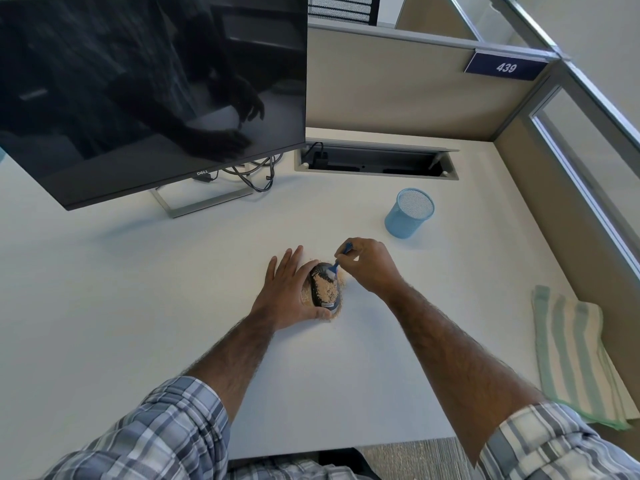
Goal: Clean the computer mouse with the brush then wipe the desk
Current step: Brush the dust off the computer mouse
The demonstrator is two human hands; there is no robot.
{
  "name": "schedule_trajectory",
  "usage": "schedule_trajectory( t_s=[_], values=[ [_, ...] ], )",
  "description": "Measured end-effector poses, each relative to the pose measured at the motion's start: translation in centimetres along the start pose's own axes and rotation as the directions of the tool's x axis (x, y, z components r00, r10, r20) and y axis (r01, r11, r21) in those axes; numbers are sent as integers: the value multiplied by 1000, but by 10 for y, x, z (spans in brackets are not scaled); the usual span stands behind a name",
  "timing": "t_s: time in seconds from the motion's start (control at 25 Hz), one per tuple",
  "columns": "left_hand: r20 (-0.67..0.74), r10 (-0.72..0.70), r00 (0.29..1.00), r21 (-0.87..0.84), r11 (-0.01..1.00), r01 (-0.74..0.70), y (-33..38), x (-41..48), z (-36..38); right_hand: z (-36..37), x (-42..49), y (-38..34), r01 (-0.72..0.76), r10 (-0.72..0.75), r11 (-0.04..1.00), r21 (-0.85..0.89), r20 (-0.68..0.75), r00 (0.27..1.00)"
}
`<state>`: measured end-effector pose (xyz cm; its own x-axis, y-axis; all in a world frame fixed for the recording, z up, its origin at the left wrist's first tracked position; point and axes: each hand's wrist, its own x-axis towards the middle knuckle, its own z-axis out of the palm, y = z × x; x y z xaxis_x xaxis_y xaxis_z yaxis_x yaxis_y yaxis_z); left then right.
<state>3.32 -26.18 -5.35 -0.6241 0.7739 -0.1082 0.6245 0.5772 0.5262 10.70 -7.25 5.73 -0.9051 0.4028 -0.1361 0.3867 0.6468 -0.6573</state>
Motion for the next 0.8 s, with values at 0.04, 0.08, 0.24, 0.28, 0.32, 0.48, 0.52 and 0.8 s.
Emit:
schedule_trajectory(
  t_s=[0.04, 0.08, 0.24, 0.28, 0.32, 0.48, 0.52, 0.8],
  values=[
    [0, 0, 1000, -7, 1000, 0, 0, 0, 0, 0, 0, 1, 4, -4, 1000, 8, -7, 1000],
    [0, 1, 1000, -10, 1000, -1, 1, 0, -1, -1, 0, 1, 8, -8, 1000, 18, -1, 1000],
    [1, 3, 1000, -1, 1000, -3, 1, -1, -1, 0, 0, 1, 20, -20, 1000, 1, 25, 999],
    [-1, 3, 1000, -1, 1000, -3, 1, 0, -1, 1, 0, 1, 23, -23, 1000, -2, 23, 999],
    [-1, 4, 1000, 2, 1000, -4, 1, 0, -1, 1, -1, 0, 25, -25, 1000, 4, 29, 999],
    [2, 4, 1000, -1, 1000, -4, 1, 0, -1, 1, -2, -1, 16, -16, 1000, -19, 16, 1000],
    [1, 4, 1000, 1, 1000, -4, 1, 0, -1, 1, -3, -1, 20, -20, 1000, -13, 6, 1000],
    [-7, 8, 1000, -6, 1000, -8, 0, 0, 0, 1, -6, 2, 10, -9, 999, 33, -5, 1000]
  ],
)
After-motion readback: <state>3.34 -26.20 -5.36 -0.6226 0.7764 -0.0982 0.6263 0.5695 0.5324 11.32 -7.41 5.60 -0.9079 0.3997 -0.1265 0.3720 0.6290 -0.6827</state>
